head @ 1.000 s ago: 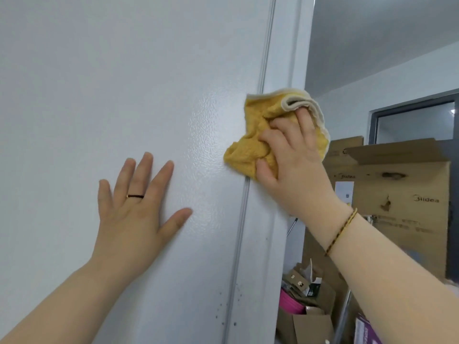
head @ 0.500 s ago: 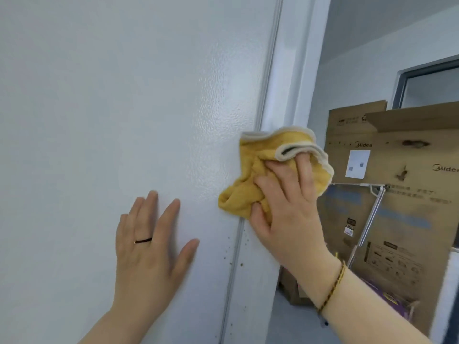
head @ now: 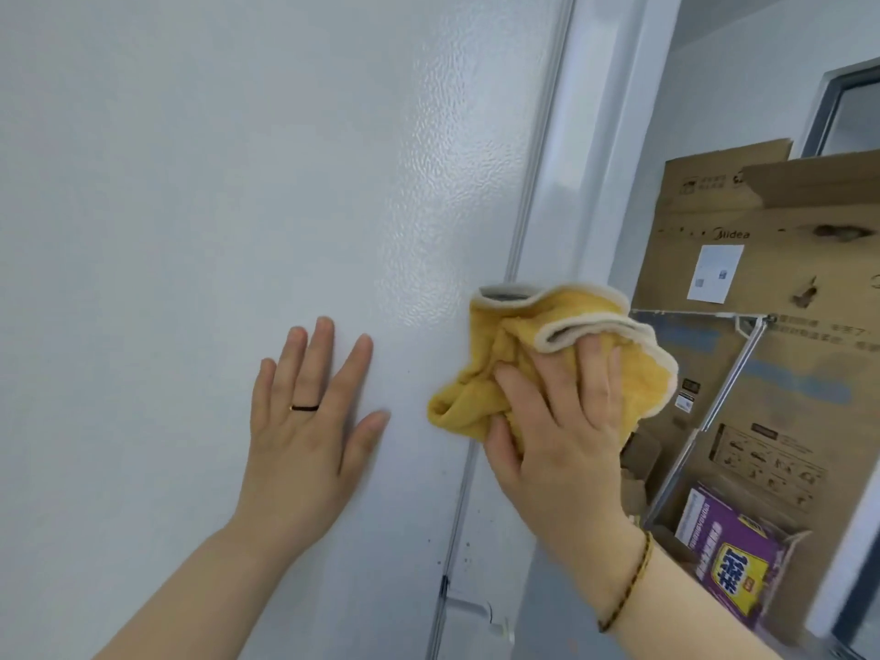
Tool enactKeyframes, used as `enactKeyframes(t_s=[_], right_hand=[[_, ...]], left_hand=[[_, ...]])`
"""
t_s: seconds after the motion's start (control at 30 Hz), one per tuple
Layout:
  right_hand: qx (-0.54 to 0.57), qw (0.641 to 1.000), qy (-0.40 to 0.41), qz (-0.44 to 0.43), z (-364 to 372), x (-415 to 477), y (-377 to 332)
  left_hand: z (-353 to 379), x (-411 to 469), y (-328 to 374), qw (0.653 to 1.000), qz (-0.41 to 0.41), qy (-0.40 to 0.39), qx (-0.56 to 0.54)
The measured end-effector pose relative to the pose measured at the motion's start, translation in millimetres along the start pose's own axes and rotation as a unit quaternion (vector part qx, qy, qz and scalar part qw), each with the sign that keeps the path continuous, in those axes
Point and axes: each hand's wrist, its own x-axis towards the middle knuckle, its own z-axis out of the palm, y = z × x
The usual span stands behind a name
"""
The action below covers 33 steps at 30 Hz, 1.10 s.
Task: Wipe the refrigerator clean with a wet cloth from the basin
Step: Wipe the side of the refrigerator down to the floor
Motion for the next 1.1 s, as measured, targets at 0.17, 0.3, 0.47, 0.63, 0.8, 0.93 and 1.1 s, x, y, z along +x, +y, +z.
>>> enactKeyframes(t_s=[0.17,0.3,0.47,0.63,0.8,0.93,1.1], right_hand=[[-0.008,0.992,-0.078,-0.103,-10,-112,-25],[-0.031,0.978,-0.121,-0.169,-20,-96,-9],[-0.078,0.994,-0.077,-0.006,-9,-11,-12],[-0.131,0.972,-0.188,-0.054,-7,-67,-50],[-0.117,0.904,-0.303,-0.277,-3,-158,-57],[-0.074,0.932,-0.218,-0.279,-8,-85,-37],[-0.115,0.976,-0.157,-0.101,-8,-52,-46]], left_hand=[[-4,-2,-5,1.0,0.008,-0.02,-0.013],[-5,-2,-6,0.999,0.013,-0.023,-0.019],[-5,-2,-4,0.999,0.011,-0.018,-0.027],[-2,-8,-5,0.998,0.012,-0.017,-0.06],[-7,-24,-14,0.993,0.027,-0.044,-0.11],[-8,-33,-20,0.994,0.032,-0.053,-0.09],[-6,-36,-14,0.994,0.005,-0.056,-0.098]])
